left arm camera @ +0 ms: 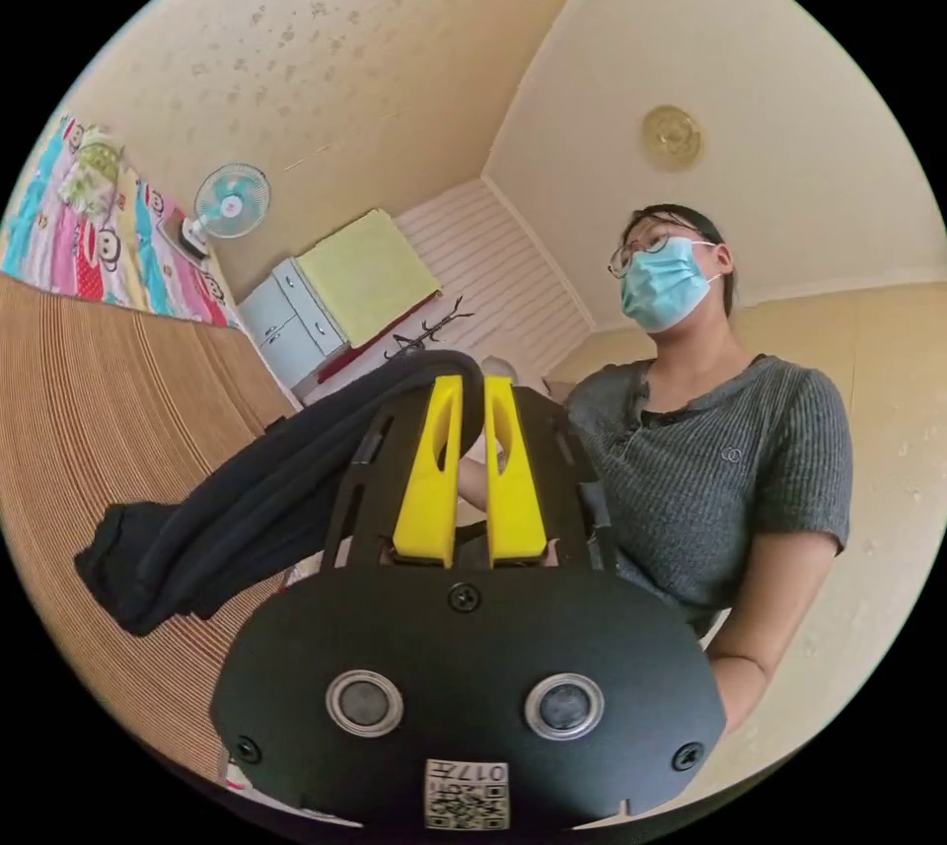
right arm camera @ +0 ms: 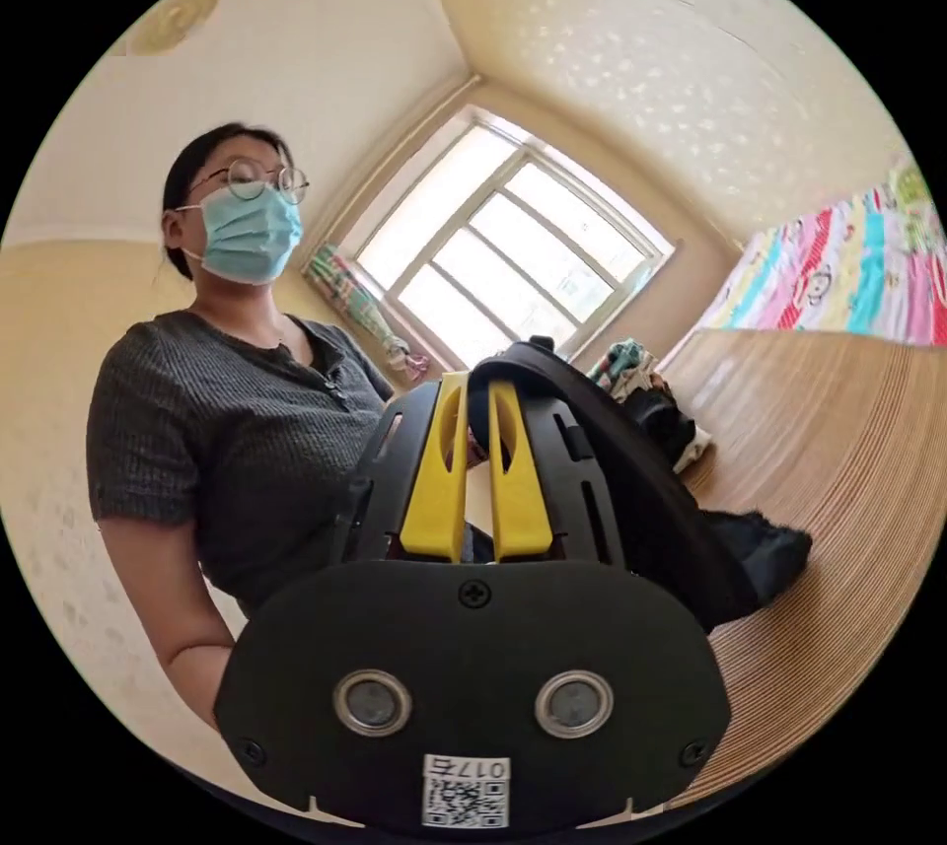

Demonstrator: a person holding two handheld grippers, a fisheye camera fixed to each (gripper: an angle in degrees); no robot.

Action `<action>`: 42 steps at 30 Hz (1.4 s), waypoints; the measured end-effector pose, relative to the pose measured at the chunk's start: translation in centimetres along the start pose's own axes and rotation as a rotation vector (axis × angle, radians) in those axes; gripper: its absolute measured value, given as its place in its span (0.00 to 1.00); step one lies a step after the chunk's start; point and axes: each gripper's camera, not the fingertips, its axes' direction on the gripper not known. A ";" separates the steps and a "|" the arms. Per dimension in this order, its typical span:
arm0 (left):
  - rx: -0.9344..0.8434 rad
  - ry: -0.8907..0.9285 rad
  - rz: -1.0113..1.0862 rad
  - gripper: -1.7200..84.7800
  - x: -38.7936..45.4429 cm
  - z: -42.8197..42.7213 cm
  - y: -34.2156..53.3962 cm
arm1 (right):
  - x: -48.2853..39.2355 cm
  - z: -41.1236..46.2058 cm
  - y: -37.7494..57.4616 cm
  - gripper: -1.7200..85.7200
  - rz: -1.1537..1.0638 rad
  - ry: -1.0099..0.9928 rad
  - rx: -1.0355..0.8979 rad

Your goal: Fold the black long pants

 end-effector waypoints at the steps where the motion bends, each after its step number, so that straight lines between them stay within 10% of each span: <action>1: -0.007 -0.007 0.049 0.07 1.7 0.9 -1.6 | -2.5 0.1 -1.8 0.04 -0.058 0.035 -0.006; 12: 0.177 -0.375 -0.055 0.07 -1.5 4.6 -8.6 | -9.7 -1.5 -12.1 0.04 -0.123 0.373 0.123; 24: -0.283 -0.942 -0.561 0.08 -43.2 1.1 1.7 | 26.6 -2.4 -5.3 0.04 0.576 0.857 -0.090; 34: -0.386 -0.754 -1.077 0.11 -50.3 -2.3 33.7 | 29.4 -1.9 20.1 0.09 1.066 0.771 -0.395; 42: -0.128 -0.721 -1.098 0.19 -56.6 -11.6 30.4 | 31.2 -5.8 21.9 0.20 1.210 0.587 -0.148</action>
